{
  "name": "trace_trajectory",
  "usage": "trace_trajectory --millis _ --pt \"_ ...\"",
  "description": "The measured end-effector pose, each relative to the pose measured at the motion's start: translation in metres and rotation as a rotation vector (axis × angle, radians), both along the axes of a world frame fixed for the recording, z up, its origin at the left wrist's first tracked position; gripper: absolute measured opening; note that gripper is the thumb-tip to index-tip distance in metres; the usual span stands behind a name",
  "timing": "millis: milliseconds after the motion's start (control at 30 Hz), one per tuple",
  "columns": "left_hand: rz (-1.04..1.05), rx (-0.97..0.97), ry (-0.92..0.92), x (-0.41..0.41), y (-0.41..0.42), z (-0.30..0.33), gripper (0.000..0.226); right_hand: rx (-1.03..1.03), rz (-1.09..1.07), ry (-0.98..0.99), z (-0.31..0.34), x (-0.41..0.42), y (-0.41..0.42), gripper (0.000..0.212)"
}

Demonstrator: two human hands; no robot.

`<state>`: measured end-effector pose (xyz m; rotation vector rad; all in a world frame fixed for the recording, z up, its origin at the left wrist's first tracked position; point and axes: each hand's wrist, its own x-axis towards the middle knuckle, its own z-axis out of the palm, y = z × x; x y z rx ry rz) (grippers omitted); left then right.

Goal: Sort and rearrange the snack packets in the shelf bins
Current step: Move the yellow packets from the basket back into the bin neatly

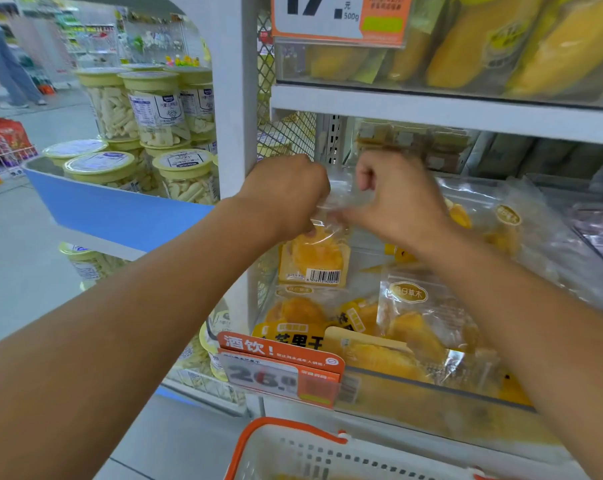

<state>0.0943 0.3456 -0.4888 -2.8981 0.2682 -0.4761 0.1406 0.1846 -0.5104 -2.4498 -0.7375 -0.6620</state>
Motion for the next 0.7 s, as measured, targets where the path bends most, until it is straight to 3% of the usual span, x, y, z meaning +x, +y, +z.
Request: trace_trajectory --millis 33,100,167,200,300,433,533,700 --pt "0.015 0.013 0.003 0.000 -0.001 0.000 0.031 0.071 0.028 -0.019 0.006 -0.004 -0.002 0.047" --pt "0.040 0.018 -0.011 0.001 -0.002 0.000 0.029 -0.006 0.229 0.232 0.007 -0.013 0.000 0.039" --pt "0.061 0.031 -0.029 0.002 -0.003 -0.001 0.029 -0.336 0.366 0.586 -0.010 -0.025 0.012 0.025" --pt "0.066 0.036 -0.029 0.002 -0.003 -0.001 0.033 -0.476 0.376 0.657 -0.021 -0.027 0.017 0.034" --pt "0.067 0.030 -0.003 0.002 -0.003 -0.002 0.043 -0.632 0.346 0.720 -0.037 -0.029 0.027 0.070" --pt "0.049 0.016 0.028 0.002 -0.003 -0.002 0.049 -0.728 0.350 0.733 -0.035 -0.034 0.029 0.091" --pt "0.039 -0.017 0.065 0.004 -0.002 -0.004 0.051 -0.681 0.311 0.751 -0.028 -0.036 0.028 0.083" --pt "0.037 -0.067 0.112 0.007 0.001 -0.008 0.047 -0.665 0.261 0.941 -0.029 -0.037 0.029 0.067"
